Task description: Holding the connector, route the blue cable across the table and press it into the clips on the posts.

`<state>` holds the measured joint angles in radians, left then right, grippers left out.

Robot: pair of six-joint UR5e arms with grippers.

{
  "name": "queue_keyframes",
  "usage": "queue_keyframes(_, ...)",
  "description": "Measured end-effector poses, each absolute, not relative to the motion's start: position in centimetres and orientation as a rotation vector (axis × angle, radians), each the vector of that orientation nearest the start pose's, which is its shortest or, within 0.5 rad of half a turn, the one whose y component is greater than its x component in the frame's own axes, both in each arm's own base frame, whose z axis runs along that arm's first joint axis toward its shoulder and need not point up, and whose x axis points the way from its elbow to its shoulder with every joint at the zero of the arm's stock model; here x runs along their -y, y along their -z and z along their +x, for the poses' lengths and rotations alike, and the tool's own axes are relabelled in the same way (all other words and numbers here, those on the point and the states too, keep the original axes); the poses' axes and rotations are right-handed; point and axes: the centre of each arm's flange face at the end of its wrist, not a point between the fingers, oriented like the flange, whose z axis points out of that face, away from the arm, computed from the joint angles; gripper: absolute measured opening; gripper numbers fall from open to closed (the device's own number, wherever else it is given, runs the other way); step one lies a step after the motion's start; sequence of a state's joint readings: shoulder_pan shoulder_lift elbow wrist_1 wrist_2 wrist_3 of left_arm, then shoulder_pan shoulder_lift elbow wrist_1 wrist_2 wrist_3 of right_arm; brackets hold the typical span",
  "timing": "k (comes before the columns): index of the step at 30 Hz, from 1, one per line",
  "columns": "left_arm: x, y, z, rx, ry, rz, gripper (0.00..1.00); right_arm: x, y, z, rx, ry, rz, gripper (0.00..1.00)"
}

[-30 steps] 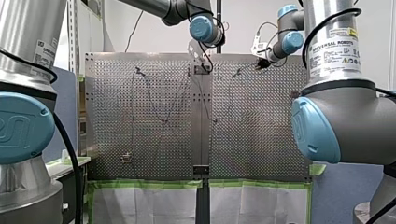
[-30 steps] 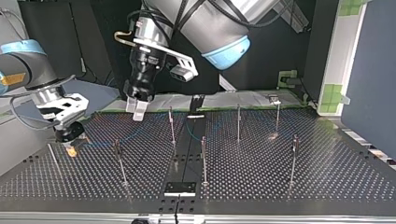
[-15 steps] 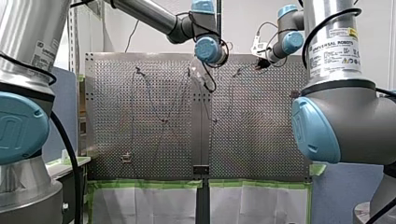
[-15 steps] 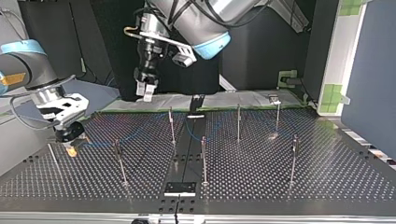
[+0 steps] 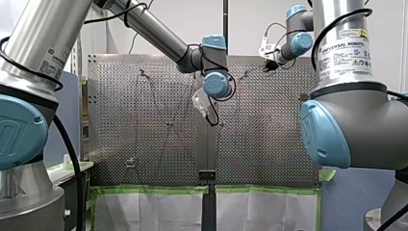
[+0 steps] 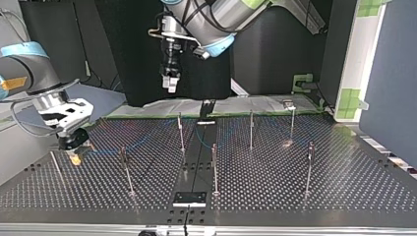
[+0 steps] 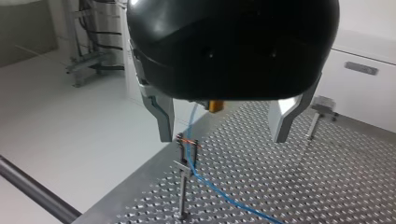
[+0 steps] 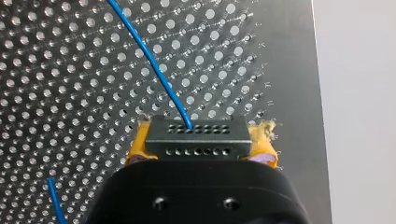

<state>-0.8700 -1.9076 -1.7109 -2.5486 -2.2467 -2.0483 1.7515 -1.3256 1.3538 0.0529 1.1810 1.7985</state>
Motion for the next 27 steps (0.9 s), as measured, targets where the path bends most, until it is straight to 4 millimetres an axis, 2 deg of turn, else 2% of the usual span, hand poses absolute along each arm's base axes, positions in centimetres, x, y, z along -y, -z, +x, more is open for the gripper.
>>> queue_keyframes(27, 44.7, -21.6, 28.5, -1.486, 0.576, -0.252, 1.00, 53.9, -45.7, 27.2, -1.619, 2.380, -2.226, 0.00)
